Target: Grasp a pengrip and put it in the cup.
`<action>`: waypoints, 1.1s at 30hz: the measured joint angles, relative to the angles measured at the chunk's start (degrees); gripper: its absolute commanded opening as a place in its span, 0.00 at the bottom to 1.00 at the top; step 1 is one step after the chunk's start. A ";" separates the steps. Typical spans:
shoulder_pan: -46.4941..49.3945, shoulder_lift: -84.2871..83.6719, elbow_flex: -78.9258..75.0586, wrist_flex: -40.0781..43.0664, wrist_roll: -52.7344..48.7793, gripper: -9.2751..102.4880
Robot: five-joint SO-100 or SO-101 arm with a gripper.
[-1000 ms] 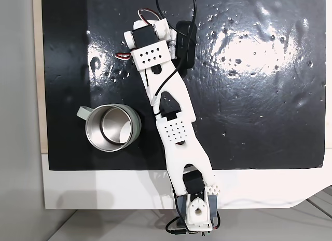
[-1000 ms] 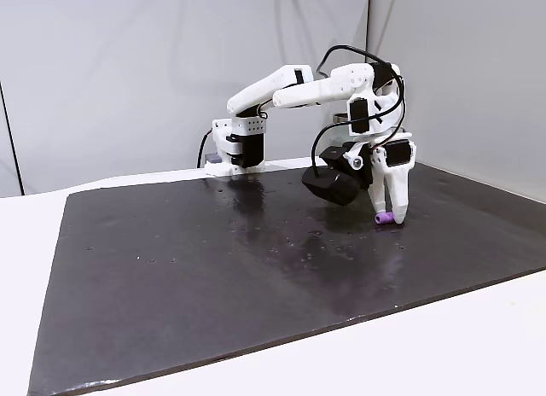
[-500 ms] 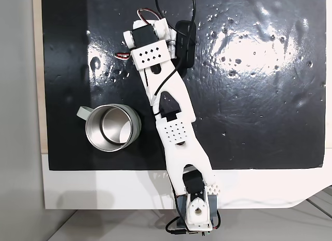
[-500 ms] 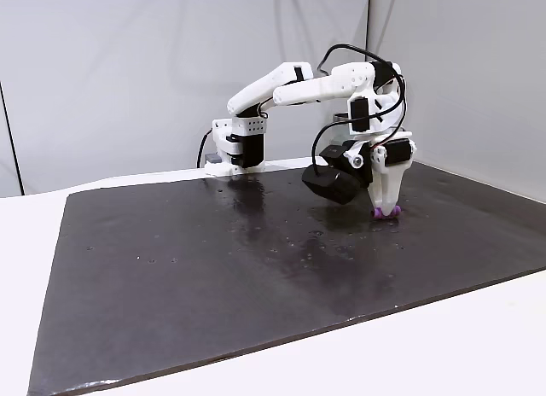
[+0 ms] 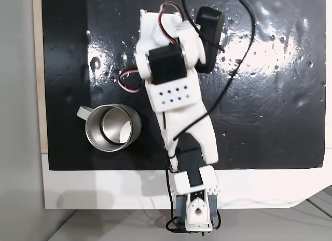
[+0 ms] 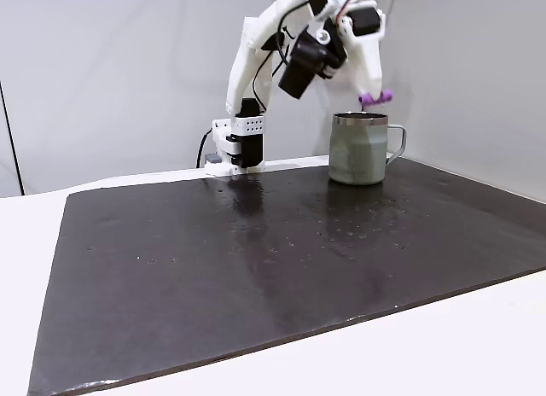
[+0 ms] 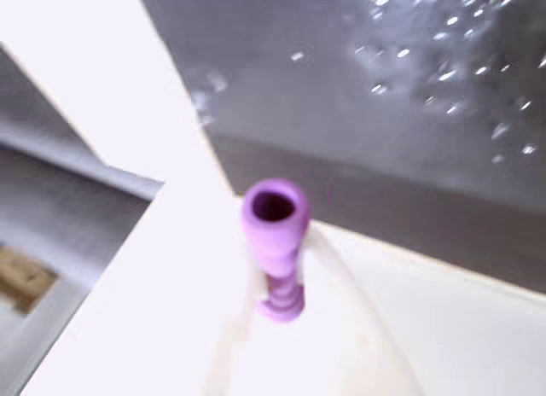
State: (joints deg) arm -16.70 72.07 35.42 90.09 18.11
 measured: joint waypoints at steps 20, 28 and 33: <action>-6.77 16.61 9.40 1.67 -6.42 0.08; -17.14 21.88 14.94 6.33 -17.05 0.08; -20.74 28.48 26.10 6.42 -20.74 0.08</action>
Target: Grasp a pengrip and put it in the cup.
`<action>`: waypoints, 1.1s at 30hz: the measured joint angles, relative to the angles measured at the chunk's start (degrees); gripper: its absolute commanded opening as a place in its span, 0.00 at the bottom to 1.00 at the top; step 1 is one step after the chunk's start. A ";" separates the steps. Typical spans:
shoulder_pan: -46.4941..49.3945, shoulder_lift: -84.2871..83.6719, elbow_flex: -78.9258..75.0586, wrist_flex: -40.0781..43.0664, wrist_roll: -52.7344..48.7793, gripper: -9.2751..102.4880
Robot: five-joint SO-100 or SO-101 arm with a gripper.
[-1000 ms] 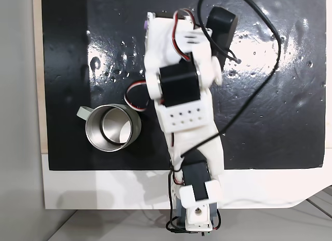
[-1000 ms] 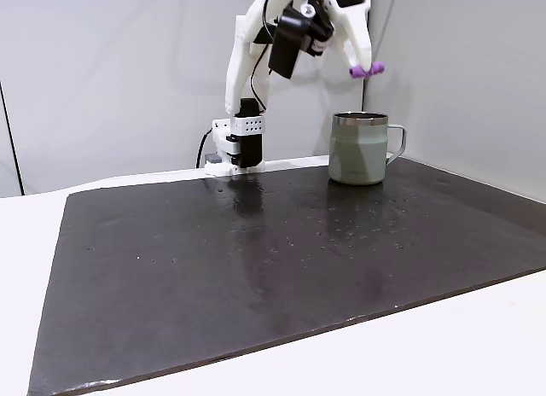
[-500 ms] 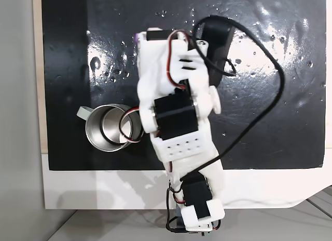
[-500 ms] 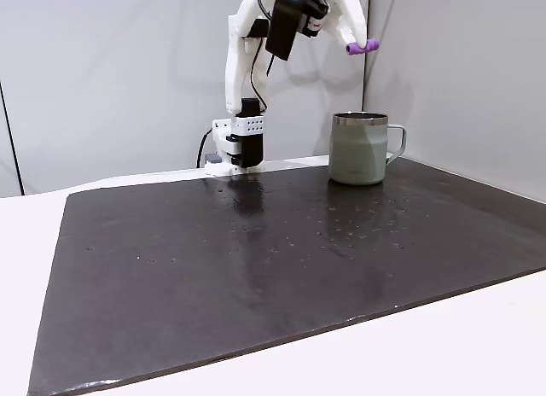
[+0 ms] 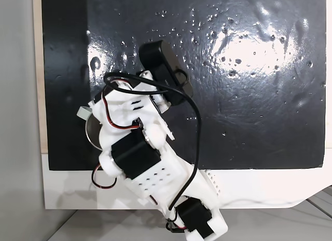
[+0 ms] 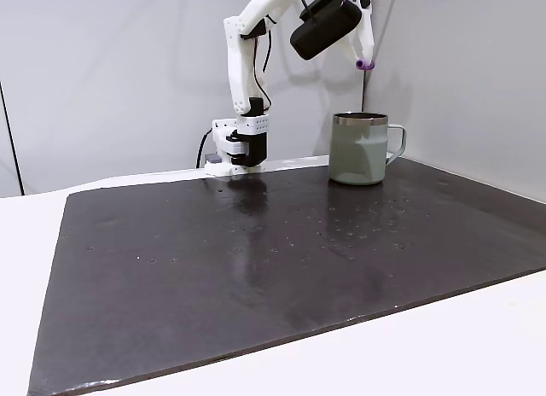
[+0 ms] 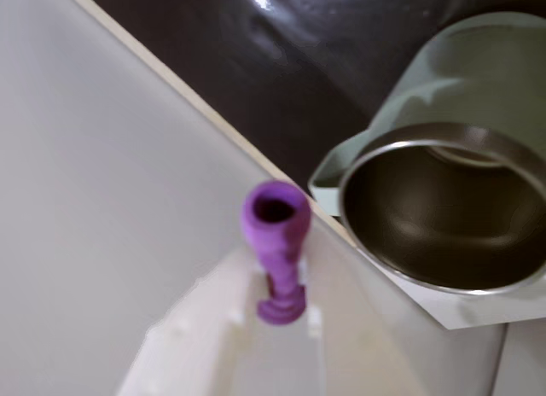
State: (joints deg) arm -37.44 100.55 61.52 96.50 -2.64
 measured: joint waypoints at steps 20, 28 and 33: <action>-13.10 3.43 16.26 0.00 -3.60 0.08; -13.27 3.96 16.35 0.00 -4.48 0.33; -13.36 5.62 16.35 0.00 -4.83 0.36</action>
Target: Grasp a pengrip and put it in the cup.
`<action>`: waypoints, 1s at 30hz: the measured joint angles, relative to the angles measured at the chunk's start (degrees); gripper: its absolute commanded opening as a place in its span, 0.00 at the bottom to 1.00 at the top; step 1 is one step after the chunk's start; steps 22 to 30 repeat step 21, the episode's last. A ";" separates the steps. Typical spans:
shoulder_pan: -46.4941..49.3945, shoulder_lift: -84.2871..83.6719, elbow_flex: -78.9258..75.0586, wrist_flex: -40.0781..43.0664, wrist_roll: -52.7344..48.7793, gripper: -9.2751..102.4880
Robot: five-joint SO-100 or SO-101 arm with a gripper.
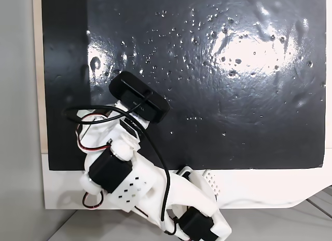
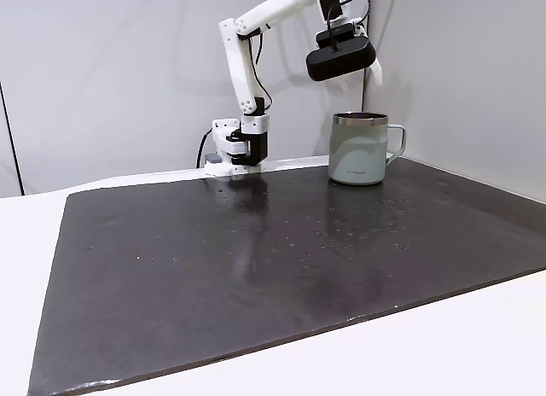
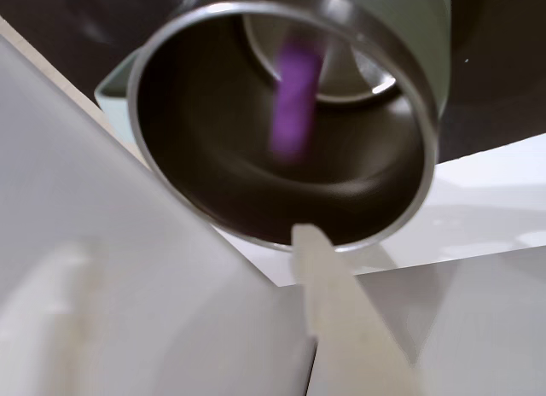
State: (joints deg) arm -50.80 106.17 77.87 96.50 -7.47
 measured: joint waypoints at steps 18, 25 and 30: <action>0.00 1.67 2.20 0.00 0.00 0.36; 0.00 1.67 2.20 0.00 0.00 0.36; 0.00 1.67 2.20 0.00 0.00 0.36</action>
